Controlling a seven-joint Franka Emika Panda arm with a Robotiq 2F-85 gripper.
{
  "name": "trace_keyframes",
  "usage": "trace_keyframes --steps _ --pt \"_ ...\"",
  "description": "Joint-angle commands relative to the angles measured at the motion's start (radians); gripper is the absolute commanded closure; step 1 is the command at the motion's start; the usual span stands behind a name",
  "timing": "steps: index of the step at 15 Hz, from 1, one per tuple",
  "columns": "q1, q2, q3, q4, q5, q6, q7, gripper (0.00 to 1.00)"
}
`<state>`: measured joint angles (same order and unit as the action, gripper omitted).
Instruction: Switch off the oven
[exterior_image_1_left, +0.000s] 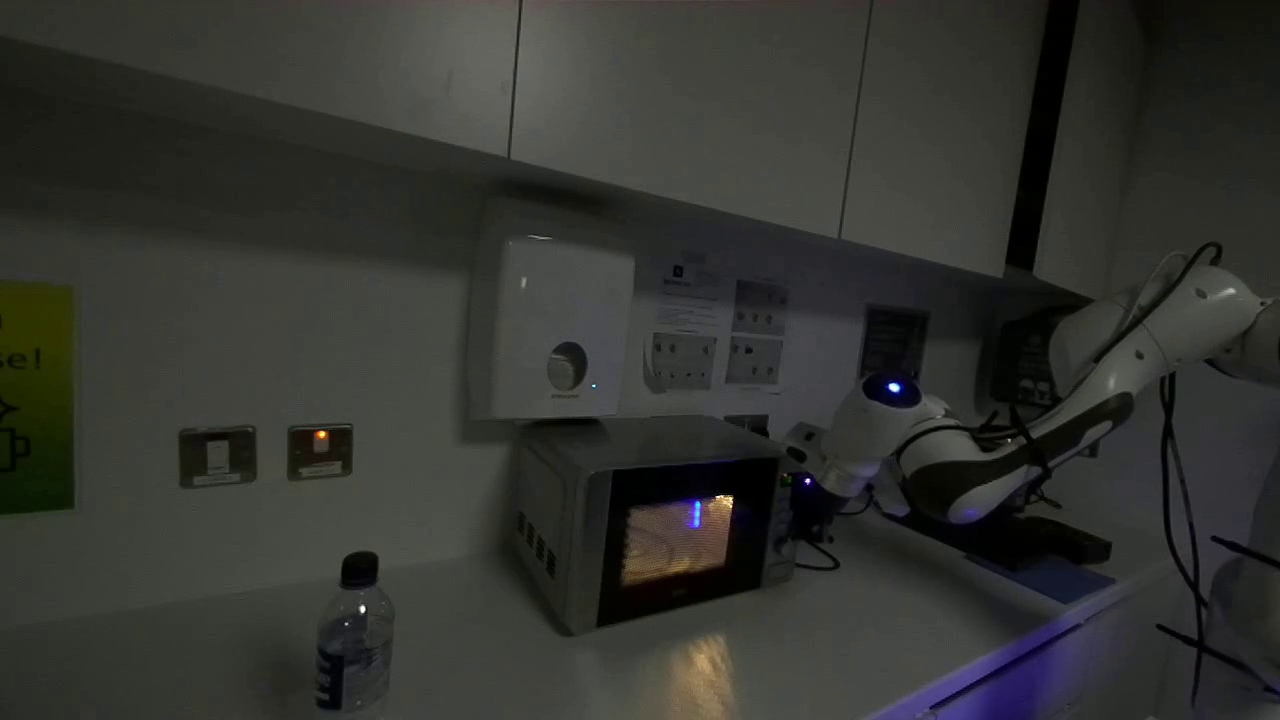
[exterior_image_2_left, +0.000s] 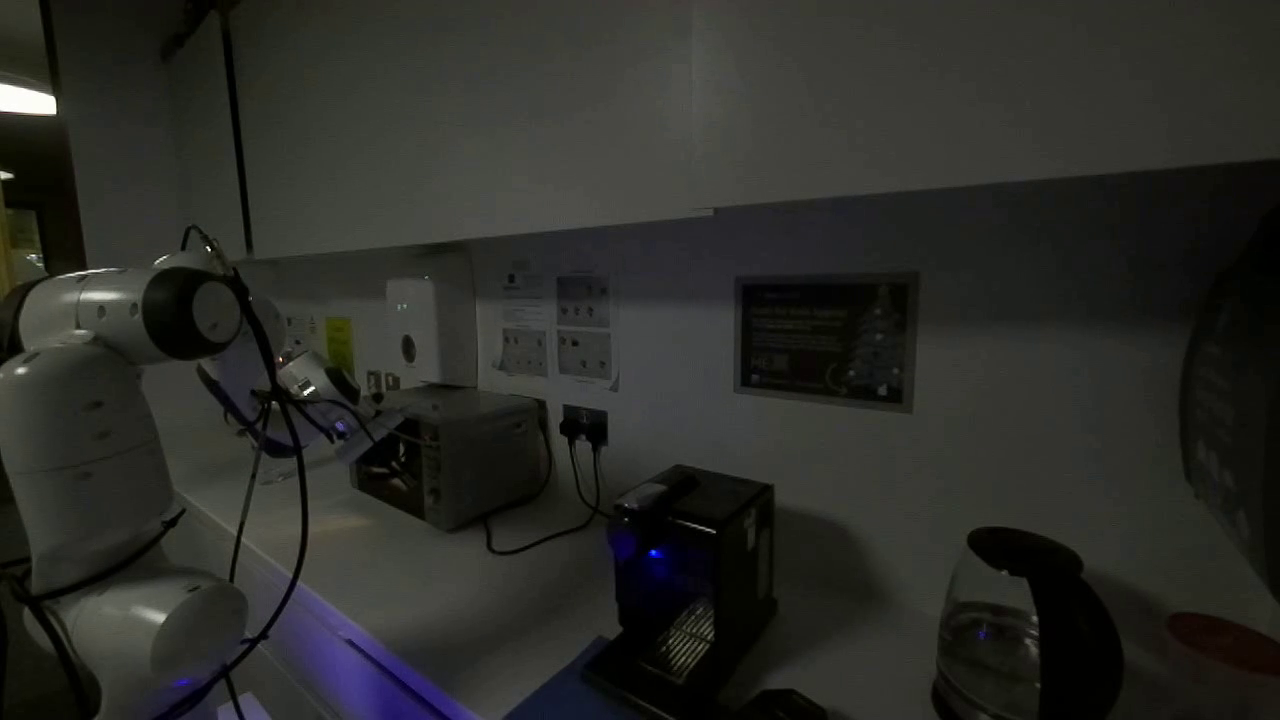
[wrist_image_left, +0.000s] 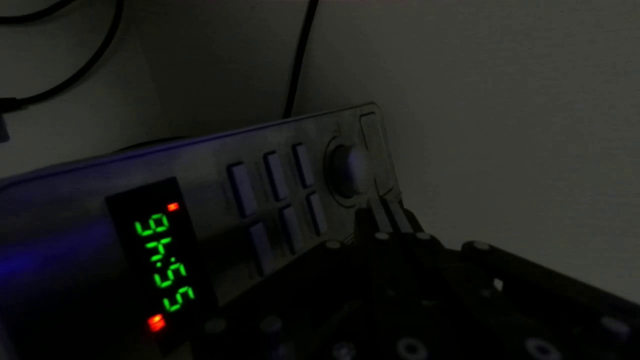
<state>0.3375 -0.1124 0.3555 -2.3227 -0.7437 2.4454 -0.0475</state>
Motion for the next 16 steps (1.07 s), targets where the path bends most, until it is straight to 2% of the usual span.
trace_keyframes --steps 1,4,5,16 --pt "-0.012 -0.023 -0.005 -0.026 -0.039 0.033 0.01 1.0" --pt "-0.009 -0.023 -0.007 -0.026 -0.014 0.035 -0.002 1.0" --pt "-0.002 -0.001 0.002 -0.003 0.002 -0.001 -0.003 0.99" --pt "-0.006 0.015 0.001 0.0 -0.027 -0.009 0.009 1.0"
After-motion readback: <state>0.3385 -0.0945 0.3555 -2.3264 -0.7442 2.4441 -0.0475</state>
